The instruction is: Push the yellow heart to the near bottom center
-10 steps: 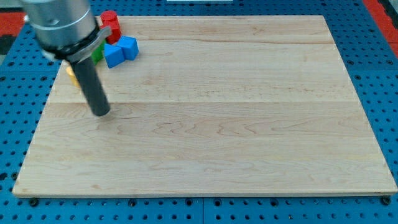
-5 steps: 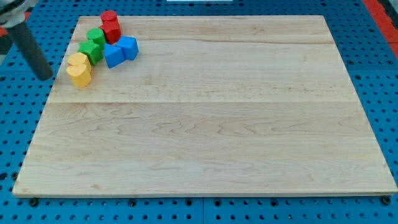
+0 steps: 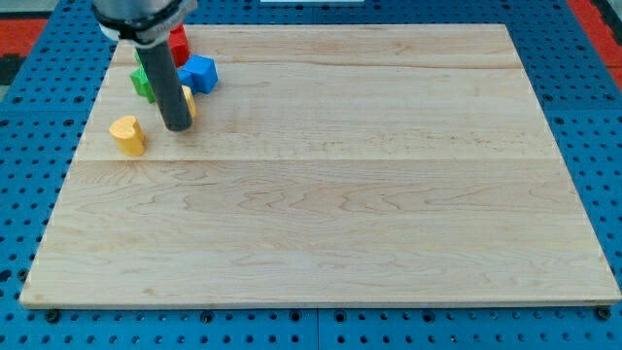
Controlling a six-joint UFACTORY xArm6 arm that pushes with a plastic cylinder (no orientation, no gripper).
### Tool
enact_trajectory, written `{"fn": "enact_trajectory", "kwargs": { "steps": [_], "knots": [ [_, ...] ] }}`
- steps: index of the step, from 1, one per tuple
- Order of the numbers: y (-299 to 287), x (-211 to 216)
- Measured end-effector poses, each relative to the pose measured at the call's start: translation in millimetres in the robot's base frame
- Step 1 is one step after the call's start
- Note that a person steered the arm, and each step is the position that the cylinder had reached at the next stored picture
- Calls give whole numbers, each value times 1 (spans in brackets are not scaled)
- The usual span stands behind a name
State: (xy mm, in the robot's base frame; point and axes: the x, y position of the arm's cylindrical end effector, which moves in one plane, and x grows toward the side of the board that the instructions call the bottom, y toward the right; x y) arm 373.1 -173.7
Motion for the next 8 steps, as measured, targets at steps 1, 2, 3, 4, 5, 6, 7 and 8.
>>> {"fn": "enact_trajectory", "kwargs": {
  "steps": [1, 2, 3, 4, 5, 6, 7, 8],
  "knots": [
    [-1, -8],
    [-11, -13],
    [-41, -13],
    [-93, -7],
    [-74, 28],
    [71, 88],
    [122, 126],
    [143, 71]
  ]
}}
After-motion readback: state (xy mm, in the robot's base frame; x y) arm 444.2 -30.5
